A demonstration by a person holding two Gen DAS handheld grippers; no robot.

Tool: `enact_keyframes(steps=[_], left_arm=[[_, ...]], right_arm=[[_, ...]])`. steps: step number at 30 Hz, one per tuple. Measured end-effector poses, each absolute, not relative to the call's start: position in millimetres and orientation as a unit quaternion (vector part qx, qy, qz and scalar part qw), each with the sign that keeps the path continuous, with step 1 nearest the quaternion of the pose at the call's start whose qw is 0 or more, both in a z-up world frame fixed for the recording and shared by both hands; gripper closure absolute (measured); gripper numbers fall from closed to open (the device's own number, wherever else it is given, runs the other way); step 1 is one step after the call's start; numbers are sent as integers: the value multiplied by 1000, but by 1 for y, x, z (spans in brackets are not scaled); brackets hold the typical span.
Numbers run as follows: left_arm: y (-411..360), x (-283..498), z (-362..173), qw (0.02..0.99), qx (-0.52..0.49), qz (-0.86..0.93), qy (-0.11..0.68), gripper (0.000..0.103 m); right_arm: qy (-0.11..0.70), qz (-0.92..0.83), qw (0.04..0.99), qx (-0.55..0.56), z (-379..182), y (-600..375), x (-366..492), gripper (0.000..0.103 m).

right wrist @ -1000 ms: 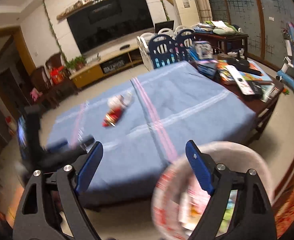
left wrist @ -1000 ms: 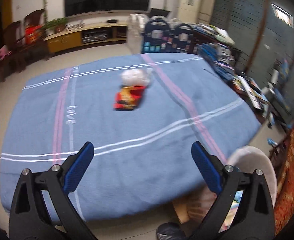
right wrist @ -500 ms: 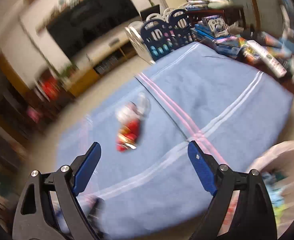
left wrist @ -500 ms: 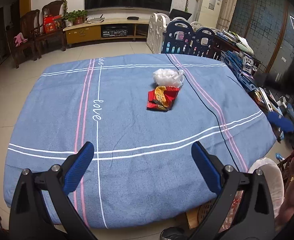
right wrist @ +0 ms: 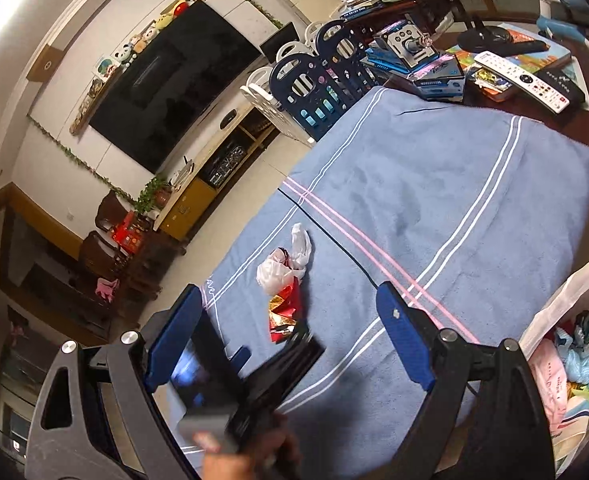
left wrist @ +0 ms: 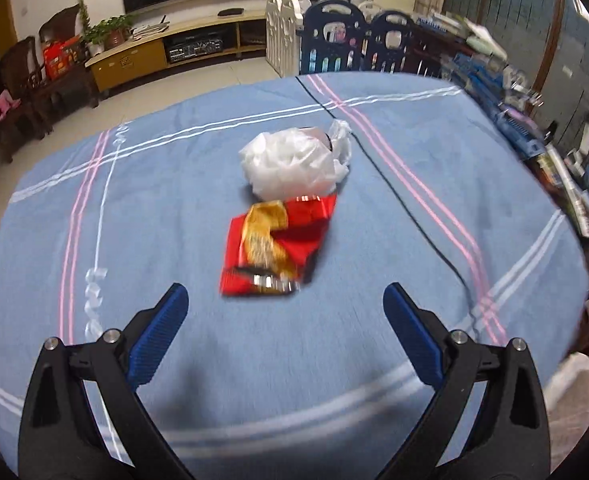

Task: Collect trash
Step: 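Move back over the table and grasp the red snack wrapper with the left tool, then grasp the white plastic bag with the right tool while the left tool holds the wrapper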

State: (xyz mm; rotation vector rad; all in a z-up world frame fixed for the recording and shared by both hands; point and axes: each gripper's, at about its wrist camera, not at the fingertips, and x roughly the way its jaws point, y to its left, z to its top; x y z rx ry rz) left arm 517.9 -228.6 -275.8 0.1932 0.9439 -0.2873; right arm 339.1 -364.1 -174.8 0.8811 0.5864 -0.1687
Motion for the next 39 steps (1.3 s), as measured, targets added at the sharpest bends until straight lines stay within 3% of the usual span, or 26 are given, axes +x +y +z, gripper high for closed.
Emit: enact_keyframes(steps=[2, 3, 5, 6, 8, 9, 18, 22, 30, 39], left_arm=[[-242, 539, -290, 869, 123, -130, 461, 8], [-246, 547, -296, 866, 128, -129, 465, 15], [-244, 558, -305, 849, 107, -157, 493, 56], [-239, 556, -304, 850, 95, -165, 491, 58], [-228, 548, -300, 850, 81, -184, 486, 78], [-219, 540, -296, 851, 75, -187, 485, 81], [-106, 396, -184, 903, 8, -152, 402, 84], [-74, 349, -165, 920, -28, -124, 370, 84], [-57, 356, -165, 919, -55, -121, 370, 84], [-45, 365, -149, 922, -73, -138, 354, 84]], right_arm=[[282, -72, 860, 419, -174, -363, 344, 16], [284, -67, 861, 416, -173, -361, 345, 16], [289, -60, 863, 411, -173, -359, 349, 16], [290, -59, 863, 410, -173, -359, 349, 16], [291, -60, 860, 415, -175, -362, 350, 16], [292, -61, 858, 418, -176, -363, 350, 16], [331, -52, 864, 375, -184, -341, 363, 16], [359, -43, 874, 325, -190, -312, 372, 16], [382, -38, 910, 155, -208, -251, 409, 16], [410, -87, 906, 54, -257, -247, 551, 16]])
